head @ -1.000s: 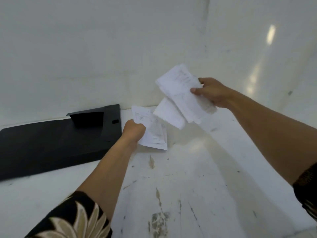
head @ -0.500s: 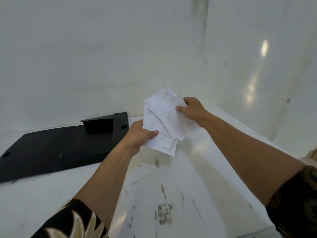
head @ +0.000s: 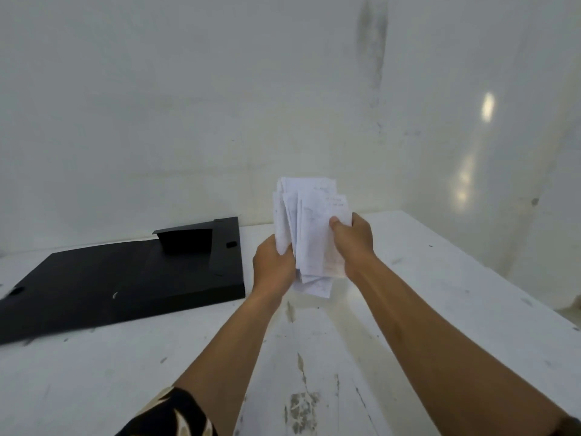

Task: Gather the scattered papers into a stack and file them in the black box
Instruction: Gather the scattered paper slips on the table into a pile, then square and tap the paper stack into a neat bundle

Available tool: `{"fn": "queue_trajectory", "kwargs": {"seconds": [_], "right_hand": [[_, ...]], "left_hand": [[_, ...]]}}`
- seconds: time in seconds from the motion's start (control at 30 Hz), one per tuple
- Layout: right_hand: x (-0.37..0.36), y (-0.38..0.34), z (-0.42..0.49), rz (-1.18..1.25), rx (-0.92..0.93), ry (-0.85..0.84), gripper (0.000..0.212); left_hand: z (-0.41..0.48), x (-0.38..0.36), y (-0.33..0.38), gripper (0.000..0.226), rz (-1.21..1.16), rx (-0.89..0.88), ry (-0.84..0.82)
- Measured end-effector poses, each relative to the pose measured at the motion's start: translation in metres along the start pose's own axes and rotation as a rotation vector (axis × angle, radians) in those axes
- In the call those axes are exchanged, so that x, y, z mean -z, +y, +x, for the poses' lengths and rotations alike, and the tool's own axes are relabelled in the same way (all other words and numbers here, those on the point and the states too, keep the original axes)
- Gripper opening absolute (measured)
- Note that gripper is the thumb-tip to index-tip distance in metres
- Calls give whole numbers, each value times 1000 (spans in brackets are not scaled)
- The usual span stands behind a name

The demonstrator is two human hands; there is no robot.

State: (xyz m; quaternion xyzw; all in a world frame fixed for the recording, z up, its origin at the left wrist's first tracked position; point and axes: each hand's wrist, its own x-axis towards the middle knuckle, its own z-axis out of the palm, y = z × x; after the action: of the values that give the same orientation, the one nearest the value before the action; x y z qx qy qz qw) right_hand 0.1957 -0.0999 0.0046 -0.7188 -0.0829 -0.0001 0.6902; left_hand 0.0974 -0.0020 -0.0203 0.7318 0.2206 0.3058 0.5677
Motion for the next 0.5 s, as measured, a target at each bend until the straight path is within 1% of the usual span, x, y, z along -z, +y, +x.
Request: {"fn": "queue_trajectory", "kwargs": {"seconds": [0.07,0.13,0.3,0.37,0.43,0.5], "right_hand": [[-4,12,-3,-56,-12,8,28],[-7,20,-7,-128,10,30,32],[-15,21,-22,-317,221,192,18],[-17,20,-26,-319,297,236,18],[-20,21,-29,-267,357,220,24],[-21,22,-30,-188,401,183,32]], "left_hand": [[-5,-1,-5,22,0,-48,-38],[-5,-2,-12,26,-39,-72,-83],[-12,-3,-18,42,-170,5,-108],[-13,-2,-20,39,-164,-10,-119],[-10,0,-20,34,-47,-74,-84],[-7,4,-20,38,0,-137,-44]]}}
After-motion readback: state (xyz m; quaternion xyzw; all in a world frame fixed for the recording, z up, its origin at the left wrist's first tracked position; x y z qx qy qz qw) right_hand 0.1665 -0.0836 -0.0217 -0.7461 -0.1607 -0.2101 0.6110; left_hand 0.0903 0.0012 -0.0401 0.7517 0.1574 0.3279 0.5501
